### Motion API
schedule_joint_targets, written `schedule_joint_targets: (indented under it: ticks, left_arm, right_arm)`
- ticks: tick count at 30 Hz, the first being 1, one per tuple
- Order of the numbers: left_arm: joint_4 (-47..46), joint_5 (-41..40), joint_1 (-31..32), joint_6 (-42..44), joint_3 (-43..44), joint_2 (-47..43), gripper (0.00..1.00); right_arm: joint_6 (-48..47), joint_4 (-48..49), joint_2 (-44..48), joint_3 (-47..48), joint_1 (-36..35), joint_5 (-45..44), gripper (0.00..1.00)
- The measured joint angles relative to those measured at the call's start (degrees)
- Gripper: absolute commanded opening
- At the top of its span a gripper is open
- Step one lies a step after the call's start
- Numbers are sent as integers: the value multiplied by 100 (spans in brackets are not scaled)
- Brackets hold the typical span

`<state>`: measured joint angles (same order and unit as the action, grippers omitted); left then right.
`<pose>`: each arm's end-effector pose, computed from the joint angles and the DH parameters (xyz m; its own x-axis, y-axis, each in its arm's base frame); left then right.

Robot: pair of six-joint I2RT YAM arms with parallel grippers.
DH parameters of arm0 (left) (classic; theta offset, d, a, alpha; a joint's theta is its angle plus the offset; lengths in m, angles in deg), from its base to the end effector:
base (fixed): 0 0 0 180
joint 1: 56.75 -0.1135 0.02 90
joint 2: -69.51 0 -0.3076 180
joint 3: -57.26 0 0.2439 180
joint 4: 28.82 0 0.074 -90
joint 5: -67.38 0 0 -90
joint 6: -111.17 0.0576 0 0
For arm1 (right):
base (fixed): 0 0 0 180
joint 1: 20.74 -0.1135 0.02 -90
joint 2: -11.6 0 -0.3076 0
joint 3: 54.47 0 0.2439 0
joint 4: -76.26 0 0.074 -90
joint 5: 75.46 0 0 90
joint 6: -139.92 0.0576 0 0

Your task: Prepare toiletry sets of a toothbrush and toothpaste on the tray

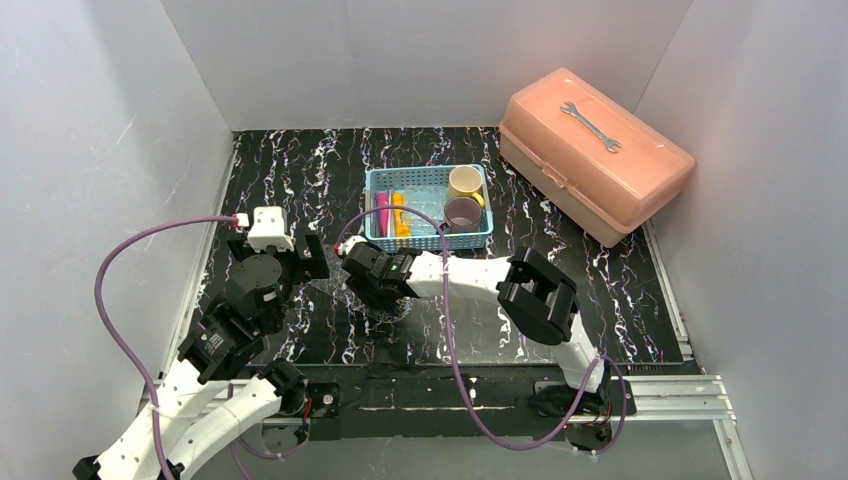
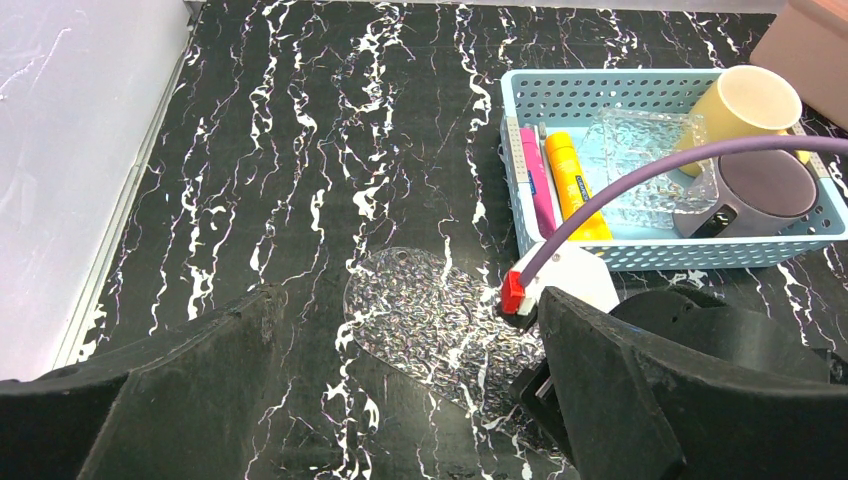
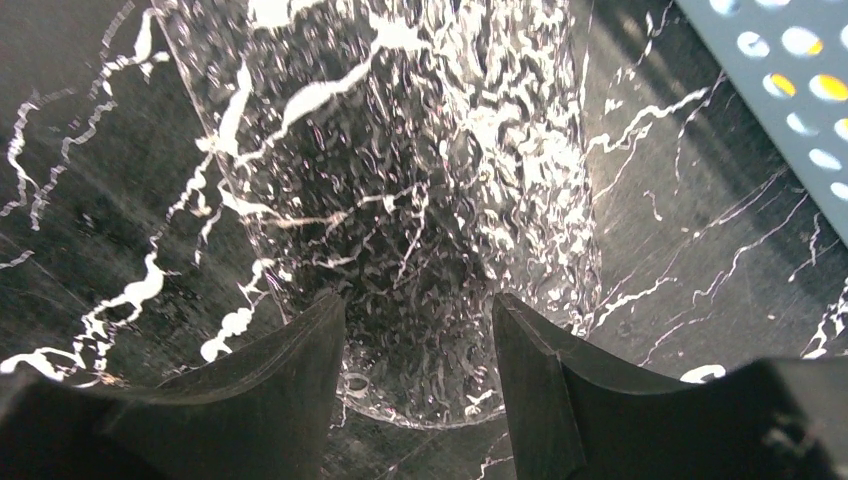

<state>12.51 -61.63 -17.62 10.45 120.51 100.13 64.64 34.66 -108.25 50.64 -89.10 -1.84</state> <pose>0.0835 -0.0212 0.3837 -0.1167 -0.0914 -0.9890 -0.0142 0.9958 -0.0903 0.1923 0.4408 0.2106 -0.5088 -0.6215 -0.5957 -0.7288 0.6793 -0.0862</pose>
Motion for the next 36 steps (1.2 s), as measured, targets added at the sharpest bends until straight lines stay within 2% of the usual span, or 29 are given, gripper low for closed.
schedule_joint_targets:
  ticks: [12,36]
  left_arm:
    - [0,2,0,-2,0,-7,98]
    - [0,2,0,-2,0,9,98]
  right_arm:
    - [-2,72,74,-289,-48,-17,65]
    - [39,66,881,-1434,-79,-496,65]
